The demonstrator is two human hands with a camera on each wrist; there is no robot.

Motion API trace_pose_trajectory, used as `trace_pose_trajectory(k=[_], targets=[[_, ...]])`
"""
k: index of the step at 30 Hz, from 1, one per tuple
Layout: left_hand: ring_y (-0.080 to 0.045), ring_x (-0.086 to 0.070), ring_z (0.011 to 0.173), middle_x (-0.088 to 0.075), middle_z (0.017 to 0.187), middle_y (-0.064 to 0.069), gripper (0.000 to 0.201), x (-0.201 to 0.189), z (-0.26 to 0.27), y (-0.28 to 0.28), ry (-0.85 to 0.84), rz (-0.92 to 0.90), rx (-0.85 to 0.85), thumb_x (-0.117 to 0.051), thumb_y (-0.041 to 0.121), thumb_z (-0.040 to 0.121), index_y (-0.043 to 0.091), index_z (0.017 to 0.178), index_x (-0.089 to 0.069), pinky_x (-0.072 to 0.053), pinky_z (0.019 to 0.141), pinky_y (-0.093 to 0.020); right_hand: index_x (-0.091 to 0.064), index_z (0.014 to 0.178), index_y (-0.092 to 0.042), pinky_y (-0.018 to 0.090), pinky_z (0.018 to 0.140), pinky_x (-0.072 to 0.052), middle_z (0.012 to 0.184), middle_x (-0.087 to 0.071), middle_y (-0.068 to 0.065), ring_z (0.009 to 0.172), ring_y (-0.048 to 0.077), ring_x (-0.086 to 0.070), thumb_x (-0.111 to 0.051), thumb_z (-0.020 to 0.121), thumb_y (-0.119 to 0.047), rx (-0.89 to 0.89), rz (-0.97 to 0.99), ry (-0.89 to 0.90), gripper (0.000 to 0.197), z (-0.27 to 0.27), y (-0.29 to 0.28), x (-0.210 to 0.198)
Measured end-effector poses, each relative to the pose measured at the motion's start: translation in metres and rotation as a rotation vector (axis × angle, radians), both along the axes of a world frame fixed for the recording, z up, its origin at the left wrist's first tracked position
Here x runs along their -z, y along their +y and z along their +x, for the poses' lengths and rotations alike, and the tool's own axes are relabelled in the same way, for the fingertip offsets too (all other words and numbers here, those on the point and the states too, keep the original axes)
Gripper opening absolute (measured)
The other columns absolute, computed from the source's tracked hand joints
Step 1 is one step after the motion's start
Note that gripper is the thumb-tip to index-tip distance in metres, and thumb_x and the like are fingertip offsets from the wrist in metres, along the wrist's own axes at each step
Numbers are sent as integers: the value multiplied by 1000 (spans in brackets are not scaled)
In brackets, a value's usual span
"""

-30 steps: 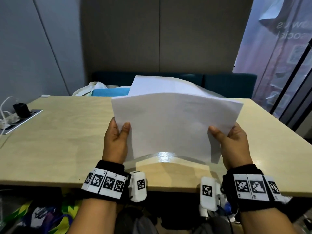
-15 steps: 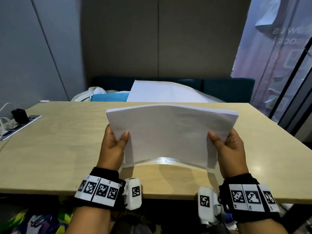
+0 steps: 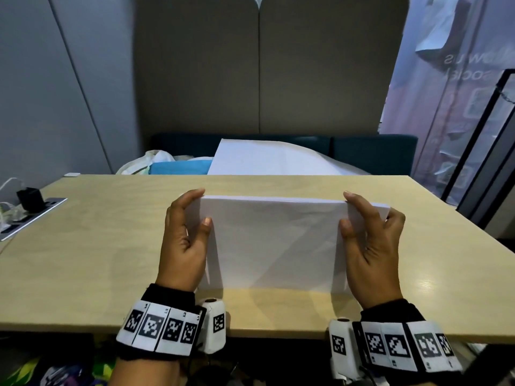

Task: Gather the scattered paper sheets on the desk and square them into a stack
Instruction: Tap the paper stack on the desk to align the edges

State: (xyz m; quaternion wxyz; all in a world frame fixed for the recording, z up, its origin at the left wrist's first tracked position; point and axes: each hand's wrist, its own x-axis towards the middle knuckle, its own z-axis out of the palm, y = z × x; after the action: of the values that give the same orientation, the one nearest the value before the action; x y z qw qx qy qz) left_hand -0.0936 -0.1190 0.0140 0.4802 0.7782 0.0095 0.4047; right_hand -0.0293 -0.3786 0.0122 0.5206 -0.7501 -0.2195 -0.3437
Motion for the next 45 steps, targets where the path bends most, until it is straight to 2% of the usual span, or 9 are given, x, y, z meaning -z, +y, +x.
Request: trace_pose_trajectory(k=[6, 11, 17, 21, 24, 29, 36, 41, 45], targets=[[-19, -49, 120, -44, 125, 29, 49, -1, -1, -1, -21, 16, -19, -55, 14, 93, 52, 121, -43, -45, 99, -54, -49, 121, -48, -6, 90, -30, 118, -28, -6, 105, -24, -35, -53, 95, -21, 32, -48, -3, 38, 2, 0, 0], [18, -39, 113, -42, 120, 26, 45, -3, 3, -7, -69, 42, -28, -56, 11, 93, 46, 119, -47, -43, 103, -46, -49, 120, -50, 0, 89, -32, 115, -30, -9, 108, -8, -40, -56, 93, -23, 21, -61, 28, 39, 3, -2, -2], [-11, -49, 120, -43, 124, 25, 50, -1, 4, -4, -46, -49, -16, -57, 18, 93, 48, 126, -35, -47, 102, -36, -42, 127, -41, 30, 105, -38, 124, -35, -12, 124, 13, -42, -58, 92, -18, -11, 6, 60, 44, 1, -2, -3], [3, -57, 104, -55, 114, 11, 63, 12, 7, -2, 4, -278, 31, -56, 11, 92, 34, 140, -22, -47, 84, -10, -19, 140, -42, 27, 105, -39, 142, -38, -10, 128, 8, -43, -60, 92, -15, -120, 176, 173, 68, 4, -5, 6], [2, -57, 99, -58, 110, 13, 42, 26, 8, -2, 83, -302, 28, -58, 13, 93, 20, 129, -38, -47, 84, -24, -27, 137, -36, 15, 89, -46, 121, -56, -13, 105, -9, -56, -59, 90, -5, -223, 359, 345, 65, 7, -6, 19], [-4, -56, 93, -60, 102, 9, 21, 27, 11, -4, 76, -369, 40, -48, 6, 97, 16, 114, -43, -42, 77, -25, -51, 94, -29, 20, 69, -48, 95, -62, -8, 77, -3, -59, -54, 93, -5, -185, 352, 354, 25, 14, -8, 21], [-4, -57, 93, -60, 104, 10, 23, 20, 13, 2, 61, -370, 48, -53, 9, 95, 17, 114, -44, -44, 77, -22, -52, 99, -24, 17, 70, -49, 98, -63, -5, 81, -2, -60, -56, 93, -10, -228, 361, 366, 17, 16, -13, 16], [-10, -59, 98, -60, 107, 5, 27, 31, 13, 1, 145, -377, 64, -58, 14, 93, 17, 115, -44, -45, 80, -29, -54, 104, -28, 19, 75, -48, 105, -65, -6, 95, 7, -61, -65, 76, -52, -263, 424, 415, 39, 9, -11, 21], [-14, -58, 104, -61, 113, 2, 30, 33, 15, 2, 167, -405, 57, -57, 15, 93, 19, 119, -44, -46, 85, -32, -55, 104, -25, 19, 74, -46, 101, -65, -7, 91, 2, -61, -59, 90, -25, -250, 451, 410, 14, 8, -8, 18]])
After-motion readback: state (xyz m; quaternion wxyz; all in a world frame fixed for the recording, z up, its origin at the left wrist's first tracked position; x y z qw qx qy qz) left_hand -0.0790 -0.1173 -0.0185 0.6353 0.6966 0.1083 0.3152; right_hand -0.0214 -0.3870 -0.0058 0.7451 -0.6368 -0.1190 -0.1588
